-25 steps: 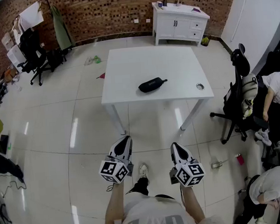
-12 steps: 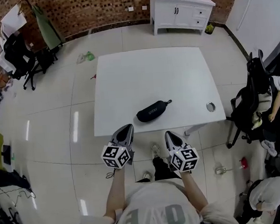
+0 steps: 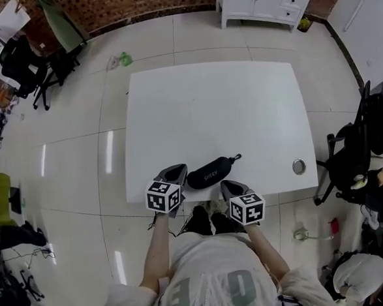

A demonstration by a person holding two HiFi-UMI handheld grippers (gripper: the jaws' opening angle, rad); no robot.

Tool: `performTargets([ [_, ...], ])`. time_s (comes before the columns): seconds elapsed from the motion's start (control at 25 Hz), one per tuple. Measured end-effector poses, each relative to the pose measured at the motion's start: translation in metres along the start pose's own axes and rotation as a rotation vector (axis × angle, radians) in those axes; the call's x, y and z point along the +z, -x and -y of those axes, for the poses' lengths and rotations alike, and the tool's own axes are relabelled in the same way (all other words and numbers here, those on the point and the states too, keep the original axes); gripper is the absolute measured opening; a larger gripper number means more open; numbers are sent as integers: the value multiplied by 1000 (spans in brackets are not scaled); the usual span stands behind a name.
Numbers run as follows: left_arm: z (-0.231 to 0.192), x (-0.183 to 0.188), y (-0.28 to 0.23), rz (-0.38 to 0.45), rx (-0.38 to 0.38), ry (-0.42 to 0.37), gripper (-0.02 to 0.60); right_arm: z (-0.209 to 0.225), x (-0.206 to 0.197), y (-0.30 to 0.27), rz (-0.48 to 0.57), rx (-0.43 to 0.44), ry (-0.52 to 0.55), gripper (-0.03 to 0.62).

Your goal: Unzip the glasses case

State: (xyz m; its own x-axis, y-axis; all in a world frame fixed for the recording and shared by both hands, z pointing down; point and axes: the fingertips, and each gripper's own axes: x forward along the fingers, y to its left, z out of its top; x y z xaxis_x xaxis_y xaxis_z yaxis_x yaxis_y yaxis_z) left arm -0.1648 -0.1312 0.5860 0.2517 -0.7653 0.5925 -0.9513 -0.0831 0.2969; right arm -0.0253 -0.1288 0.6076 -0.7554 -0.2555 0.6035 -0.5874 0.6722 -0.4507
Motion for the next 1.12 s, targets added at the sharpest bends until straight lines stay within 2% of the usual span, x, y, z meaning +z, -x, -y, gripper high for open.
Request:
performTargets([
  [0.12,3,-11,-16,-130,-63,17,-2,12,22,-21,-2,-8,26,0],
  [0.28,28,-32,-15,-224,-175,-8,-2,19,62,-46,41,-9,69,0],
  [0.48,72,-41,-37,-239,-291,-11,-2,13,96,-76,45,41,174,0],
  [0.6,80,-39,-41,-239,-322,-39,-2,9,104,-82,56,8,281,0],
  [0.68,79,-30,-37,-223,-335,-26,-2,9,112,-72,99,-15,296,0],
  [0.76,73,-7,-28,-166,-327,2,-2,10,118,-53,138,-30,296,0],
  [0.84,69,22,-22,-102,-304,6,-2,13,111,-32,136,-42,302,0],
  [0.92,68,41,-25,-91,-278,-52,-2,19,89,-13,85,-64,317,2],
  [1.0,68,43,-38,-137,-260,-137,-2,21,61,0,-1,-75,336,2],
  [1.08,68,37,-50,-192,-252,-185,-2,19,35,6,-78,-69,322,3],
  [1.12,67,35,-53,-206,-249,-193,-2,16,24,6,-106,-58,302,45],
])
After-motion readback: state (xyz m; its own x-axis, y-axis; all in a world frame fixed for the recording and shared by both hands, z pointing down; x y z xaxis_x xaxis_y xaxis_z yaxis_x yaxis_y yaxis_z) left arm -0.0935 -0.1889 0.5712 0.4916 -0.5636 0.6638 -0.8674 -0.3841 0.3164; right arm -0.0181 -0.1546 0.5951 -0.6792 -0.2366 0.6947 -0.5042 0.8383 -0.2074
